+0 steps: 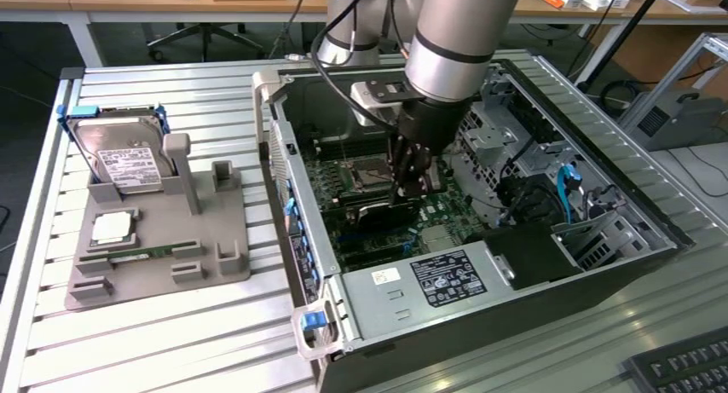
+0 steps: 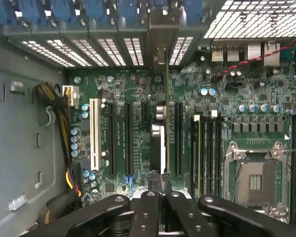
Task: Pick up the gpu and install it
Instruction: 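Insert the gpu into the slot, then press down on the gpu until it lock into place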
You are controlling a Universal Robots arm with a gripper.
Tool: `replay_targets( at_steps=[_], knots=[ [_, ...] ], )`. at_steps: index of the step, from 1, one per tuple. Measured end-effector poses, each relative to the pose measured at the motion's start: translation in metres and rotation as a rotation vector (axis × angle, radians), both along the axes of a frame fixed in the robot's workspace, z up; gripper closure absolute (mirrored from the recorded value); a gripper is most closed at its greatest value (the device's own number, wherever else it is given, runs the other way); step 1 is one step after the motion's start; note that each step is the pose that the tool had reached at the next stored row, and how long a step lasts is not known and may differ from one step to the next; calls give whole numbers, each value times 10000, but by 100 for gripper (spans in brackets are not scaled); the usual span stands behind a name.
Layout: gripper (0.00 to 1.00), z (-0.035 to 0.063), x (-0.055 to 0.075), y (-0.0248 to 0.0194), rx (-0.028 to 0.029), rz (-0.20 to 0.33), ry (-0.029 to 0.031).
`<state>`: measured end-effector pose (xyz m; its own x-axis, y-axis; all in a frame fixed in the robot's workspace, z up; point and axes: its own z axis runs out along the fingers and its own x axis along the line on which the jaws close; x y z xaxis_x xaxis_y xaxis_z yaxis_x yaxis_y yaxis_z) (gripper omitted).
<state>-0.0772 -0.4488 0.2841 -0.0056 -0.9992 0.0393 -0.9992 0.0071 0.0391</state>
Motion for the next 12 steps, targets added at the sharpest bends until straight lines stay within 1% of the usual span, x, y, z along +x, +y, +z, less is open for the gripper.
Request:
replay_targets(
  at_steps=[8,12],
  knots=[
    [89,0,-2,1,0,-1,2],
    [89,-3,-113,1,0,-1,-5]
  ],
)
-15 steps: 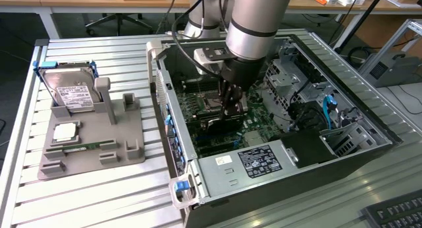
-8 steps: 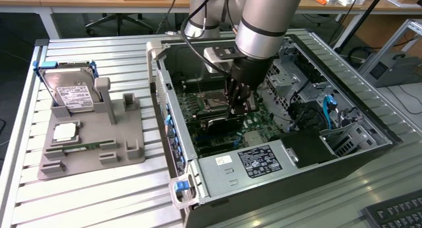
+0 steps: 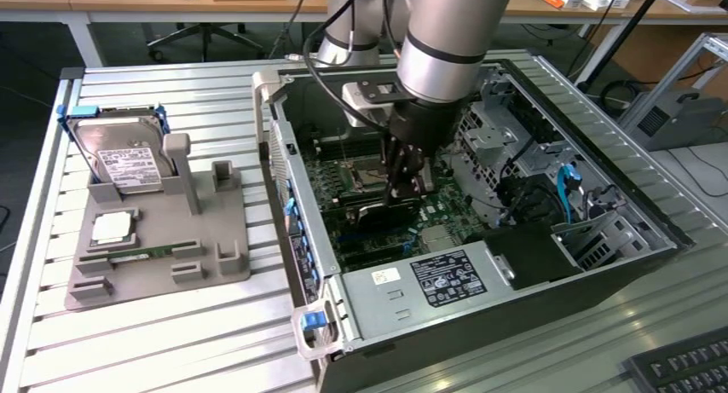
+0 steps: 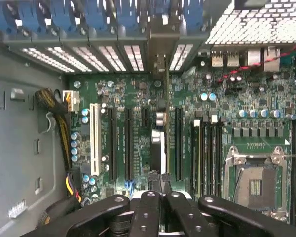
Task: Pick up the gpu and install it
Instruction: 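Press down on the gpu until it lock into place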
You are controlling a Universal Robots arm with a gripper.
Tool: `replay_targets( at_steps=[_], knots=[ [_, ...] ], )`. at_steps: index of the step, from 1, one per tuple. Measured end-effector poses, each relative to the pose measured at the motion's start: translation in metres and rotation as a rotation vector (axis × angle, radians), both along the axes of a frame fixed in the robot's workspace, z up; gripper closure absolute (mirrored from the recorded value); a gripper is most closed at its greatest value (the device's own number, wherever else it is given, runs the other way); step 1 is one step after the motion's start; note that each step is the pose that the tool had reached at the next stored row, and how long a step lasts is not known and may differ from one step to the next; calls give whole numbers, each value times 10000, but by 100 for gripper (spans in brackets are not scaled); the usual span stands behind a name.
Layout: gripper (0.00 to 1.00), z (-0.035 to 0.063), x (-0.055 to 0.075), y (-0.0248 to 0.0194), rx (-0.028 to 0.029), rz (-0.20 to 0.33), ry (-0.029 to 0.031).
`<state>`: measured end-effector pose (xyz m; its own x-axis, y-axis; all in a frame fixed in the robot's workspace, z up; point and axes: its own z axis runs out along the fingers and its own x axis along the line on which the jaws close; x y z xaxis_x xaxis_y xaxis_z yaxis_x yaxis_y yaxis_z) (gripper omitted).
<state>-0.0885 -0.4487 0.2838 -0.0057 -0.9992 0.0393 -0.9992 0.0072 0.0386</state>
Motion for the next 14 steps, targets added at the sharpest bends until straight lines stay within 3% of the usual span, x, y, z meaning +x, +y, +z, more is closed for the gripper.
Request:
replay_targets(
  at_steps=[5,14],
  knots=[
    [89,0,-134,0,13,1,-24],
    [89,-14,-212,15,20,1,-28]
  ],
)
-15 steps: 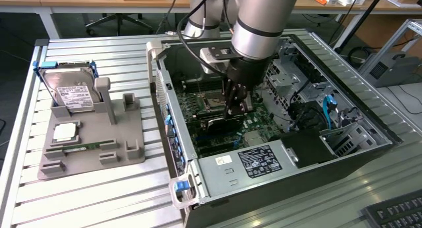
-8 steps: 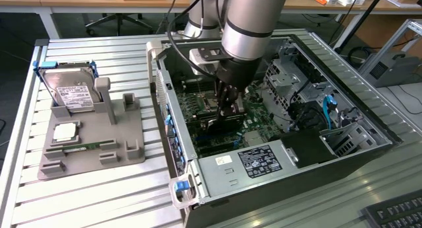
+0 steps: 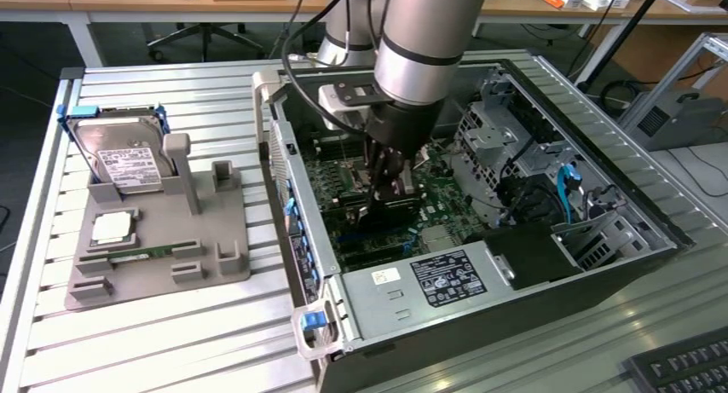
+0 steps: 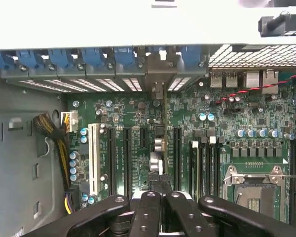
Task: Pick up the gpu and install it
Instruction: 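Press down on the gpu until it lock into place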
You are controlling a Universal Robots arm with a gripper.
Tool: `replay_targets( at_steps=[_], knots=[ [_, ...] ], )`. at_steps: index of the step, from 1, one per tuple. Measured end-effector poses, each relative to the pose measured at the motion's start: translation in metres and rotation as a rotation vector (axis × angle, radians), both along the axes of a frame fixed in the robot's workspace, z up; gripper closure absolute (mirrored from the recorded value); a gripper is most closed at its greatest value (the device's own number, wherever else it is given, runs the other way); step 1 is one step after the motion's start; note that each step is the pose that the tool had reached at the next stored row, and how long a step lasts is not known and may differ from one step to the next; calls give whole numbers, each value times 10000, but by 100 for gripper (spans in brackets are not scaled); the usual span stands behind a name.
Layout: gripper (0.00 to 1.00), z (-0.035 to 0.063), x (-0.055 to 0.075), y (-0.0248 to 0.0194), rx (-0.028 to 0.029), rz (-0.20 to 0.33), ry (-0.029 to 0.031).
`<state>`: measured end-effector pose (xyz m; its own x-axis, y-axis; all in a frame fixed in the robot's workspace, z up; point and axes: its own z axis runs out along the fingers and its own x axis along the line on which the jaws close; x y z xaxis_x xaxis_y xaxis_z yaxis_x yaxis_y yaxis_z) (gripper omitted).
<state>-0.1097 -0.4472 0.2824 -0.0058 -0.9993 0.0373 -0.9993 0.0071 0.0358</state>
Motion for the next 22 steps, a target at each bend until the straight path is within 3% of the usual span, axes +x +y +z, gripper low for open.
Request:
replay_targets(
  at_steps=[7,11,22],
  knots=[
    [89,-8,-70,37,1,-1,-7],
    [89,-15,-85,84,5,0,-8],
    [89,-67,-184,86,32,0,-5]
  ],
)
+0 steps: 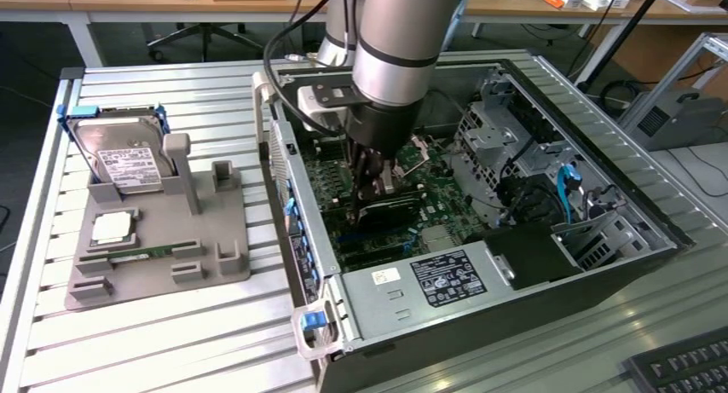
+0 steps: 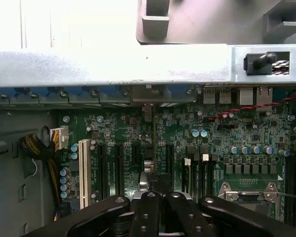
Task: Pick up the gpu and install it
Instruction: 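Press down on the gpu until it lock into place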
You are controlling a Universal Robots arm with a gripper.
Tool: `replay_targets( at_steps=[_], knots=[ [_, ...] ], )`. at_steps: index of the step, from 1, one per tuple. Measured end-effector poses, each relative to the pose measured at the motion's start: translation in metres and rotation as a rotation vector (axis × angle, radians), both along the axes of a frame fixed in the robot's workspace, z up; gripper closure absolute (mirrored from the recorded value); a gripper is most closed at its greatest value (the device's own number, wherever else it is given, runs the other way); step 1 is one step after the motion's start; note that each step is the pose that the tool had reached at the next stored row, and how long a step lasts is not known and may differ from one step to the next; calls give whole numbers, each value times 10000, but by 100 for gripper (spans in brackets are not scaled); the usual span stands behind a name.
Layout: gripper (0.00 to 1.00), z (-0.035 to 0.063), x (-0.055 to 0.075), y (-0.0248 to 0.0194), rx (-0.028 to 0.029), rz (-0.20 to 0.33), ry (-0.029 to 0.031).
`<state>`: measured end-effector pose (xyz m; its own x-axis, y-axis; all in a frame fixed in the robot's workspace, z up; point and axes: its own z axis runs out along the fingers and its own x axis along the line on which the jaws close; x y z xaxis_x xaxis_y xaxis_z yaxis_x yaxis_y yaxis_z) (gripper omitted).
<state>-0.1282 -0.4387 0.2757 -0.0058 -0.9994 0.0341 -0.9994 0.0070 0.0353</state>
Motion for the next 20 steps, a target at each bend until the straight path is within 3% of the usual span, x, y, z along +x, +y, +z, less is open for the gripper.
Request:
replay_targets(
  at_steps=[12,15,16,20],
  knots=[
    [89,-55,-20,0,17,0,-1],
    [89,-57,-20,-1,70,-1,-2],
    [89,-44,-19,0,113,-1,-8],
    [89,80,-19,-1,179,-1,-3]
  ],
)
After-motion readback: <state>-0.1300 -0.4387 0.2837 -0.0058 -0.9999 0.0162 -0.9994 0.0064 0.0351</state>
